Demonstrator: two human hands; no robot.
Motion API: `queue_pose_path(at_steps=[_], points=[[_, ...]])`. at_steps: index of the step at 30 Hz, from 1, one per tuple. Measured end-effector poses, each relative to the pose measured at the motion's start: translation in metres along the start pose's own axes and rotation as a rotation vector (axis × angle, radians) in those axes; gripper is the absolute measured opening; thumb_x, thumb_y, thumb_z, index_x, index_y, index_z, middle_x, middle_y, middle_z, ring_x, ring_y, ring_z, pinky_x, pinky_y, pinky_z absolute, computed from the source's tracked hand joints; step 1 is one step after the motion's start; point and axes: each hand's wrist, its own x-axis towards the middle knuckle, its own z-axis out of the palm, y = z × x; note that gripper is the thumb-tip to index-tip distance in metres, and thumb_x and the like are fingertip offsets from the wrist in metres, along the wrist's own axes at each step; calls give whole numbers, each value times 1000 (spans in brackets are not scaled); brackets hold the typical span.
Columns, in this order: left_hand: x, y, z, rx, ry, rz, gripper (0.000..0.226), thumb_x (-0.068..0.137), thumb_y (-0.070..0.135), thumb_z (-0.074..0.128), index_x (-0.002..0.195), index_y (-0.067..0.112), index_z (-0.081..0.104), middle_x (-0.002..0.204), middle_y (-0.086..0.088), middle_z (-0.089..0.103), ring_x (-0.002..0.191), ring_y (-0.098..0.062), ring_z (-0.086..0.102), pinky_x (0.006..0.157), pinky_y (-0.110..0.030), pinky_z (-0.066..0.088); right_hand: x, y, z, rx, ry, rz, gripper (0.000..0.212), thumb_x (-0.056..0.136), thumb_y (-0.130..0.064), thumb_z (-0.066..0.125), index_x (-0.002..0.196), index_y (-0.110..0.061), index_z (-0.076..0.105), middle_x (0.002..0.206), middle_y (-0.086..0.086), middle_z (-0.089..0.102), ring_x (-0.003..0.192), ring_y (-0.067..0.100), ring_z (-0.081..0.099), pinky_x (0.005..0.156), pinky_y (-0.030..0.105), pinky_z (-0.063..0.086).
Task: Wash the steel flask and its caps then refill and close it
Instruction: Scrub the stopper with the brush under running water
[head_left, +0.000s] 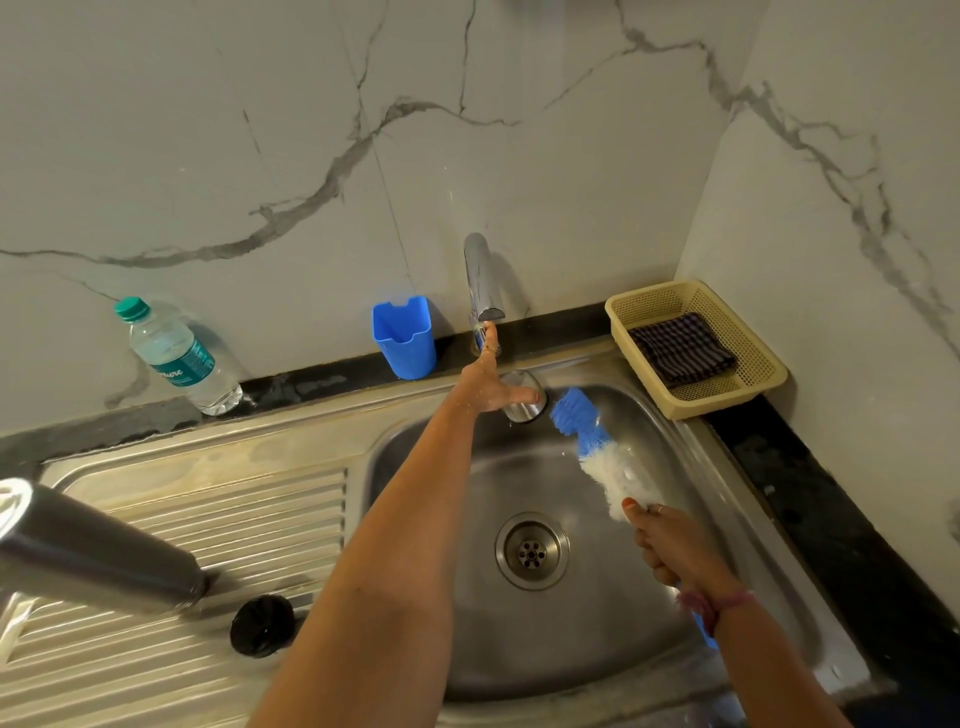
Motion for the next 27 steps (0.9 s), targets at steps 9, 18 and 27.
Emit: queue_pose_path(at_steps=[9,18,27], points=[[1,-7,-2,27,10,18,128,80,20,82,152,34,-23,164,-12,18,149,-38,22,120,-50,24,-1,0,-1,18,-19,-4,34,97,-32,52,68,-15,47,45,-8,37,36,5,28,39,19,22],[-1,-13,-4,70,13,60,122,76,21,85,158,18,-5,159,-13,28,144,-36,31,118,-47,30,4,7,1,15,-39,1,29,97,-32,52,74,-15,51,48,-7,38,38,5,28,37,19,22],[-21,-40,-1,48,1,104,120,71,8,85,159,23,5,151,-11,43,138,-30,43,113,-44,39,10,11,7,2,-60,5,23,97,-32,51,86,-12,56,54,-5,39,38,5,29,35,18,22]])
